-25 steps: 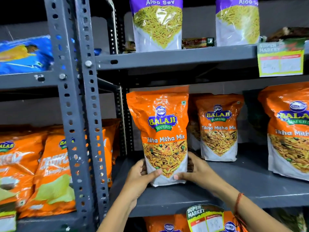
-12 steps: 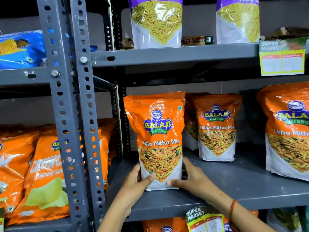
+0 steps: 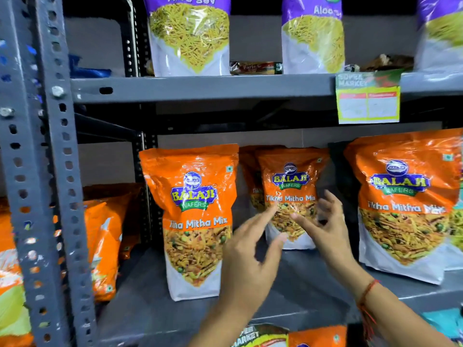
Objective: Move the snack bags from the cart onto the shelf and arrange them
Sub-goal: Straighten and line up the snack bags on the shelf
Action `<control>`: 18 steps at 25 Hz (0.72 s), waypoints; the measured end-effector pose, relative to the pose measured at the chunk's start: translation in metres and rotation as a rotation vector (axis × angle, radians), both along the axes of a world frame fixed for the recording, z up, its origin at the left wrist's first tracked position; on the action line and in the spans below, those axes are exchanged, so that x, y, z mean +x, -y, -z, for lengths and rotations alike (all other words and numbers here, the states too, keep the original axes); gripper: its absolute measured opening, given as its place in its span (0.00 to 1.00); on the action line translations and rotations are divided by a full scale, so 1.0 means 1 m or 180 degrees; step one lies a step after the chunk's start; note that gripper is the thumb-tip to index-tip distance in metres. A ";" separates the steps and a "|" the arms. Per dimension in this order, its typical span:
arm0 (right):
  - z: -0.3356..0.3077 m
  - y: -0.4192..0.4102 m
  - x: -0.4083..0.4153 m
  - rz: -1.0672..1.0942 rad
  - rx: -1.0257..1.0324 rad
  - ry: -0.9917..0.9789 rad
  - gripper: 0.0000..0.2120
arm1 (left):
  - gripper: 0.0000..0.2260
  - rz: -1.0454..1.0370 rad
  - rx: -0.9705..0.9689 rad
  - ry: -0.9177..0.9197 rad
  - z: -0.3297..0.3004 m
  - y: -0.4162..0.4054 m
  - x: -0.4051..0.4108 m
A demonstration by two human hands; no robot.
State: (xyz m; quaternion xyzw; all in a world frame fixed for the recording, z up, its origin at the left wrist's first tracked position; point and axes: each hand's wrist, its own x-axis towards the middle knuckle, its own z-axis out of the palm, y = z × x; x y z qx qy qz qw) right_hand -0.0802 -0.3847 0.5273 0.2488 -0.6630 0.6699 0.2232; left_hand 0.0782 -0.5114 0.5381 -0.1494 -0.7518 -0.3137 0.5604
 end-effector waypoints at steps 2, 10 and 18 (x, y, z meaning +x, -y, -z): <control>0.004 -0.014 -0.035 0.0270 0.0502 0.0127 0.54 | 0.29 0.0254 0.0431 0.0970 -0.005 -0.013 -0.046; 0.034 -0.019 -0.100 -0.0664 0.1691 0.0892 0.51 | 0.57 0.0432 0.1916 0.3186 0.022 0.036 -0.167; 0.031 -0.015 -0.103 -0.0930 0.1498 0.0752 0.43 | 0.41 0.0011 0.1966 0.2757 0.033 0.037 -0.166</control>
